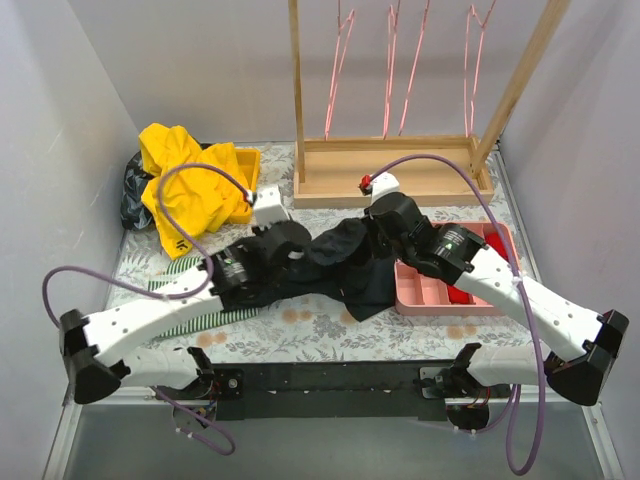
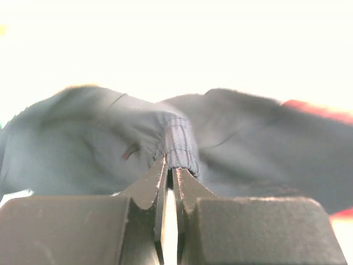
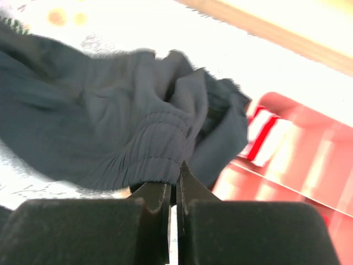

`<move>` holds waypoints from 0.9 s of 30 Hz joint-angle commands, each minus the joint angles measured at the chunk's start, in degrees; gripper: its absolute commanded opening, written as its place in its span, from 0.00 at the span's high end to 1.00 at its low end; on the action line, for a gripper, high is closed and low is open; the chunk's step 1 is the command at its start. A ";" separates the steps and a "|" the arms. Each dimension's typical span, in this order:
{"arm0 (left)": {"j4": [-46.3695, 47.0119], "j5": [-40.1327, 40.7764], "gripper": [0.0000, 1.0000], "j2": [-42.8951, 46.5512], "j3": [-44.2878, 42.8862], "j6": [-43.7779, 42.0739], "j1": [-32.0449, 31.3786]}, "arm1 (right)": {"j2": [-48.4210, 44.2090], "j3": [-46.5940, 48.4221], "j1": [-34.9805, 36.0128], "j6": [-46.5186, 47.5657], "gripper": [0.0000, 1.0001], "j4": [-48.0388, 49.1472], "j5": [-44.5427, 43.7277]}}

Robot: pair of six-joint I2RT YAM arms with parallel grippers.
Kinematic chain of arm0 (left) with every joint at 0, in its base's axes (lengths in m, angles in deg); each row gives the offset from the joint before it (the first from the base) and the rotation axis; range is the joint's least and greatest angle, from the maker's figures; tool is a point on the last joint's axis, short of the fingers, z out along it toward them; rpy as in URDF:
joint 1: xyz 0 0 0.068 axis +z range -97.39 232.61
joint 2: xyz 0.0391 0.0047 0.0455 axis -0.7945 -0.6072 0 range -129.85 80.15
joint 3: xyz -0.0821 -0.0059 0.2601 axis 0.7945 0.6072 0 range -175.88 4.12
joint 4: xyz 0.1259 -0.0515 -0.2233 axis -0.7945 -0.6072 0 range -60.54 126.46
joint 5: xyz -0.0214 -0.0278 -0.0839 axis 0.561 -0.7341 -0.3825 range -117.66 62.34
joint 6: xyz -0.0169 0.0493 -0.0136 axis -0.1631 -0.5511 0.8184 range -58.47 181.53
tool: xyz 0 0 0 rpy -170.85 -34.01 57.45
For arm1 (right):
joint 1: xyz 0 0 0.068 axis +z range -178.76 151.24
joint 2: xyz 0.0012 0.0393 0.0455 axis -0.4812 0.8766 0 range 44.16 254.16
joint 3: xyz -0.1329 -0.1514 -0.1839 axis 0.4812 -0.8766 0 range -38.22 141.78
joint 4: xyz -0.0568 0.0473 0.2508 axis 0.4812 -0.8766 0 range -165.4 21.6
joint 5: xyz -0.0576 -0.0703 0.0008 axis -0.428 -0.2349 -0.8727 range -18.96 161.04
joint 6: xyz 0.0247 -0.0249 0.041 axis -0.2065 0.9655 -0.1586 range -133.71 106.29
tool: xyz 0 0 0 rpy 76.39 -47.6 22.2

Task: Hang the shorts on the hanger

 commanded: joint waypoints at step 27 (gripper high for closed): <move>-4.23 -33.39 1.00 7.35 -15.54 -12.91 27.33 | -2.94 4.90 -9.13 3.04 0.99 -1.94 4.86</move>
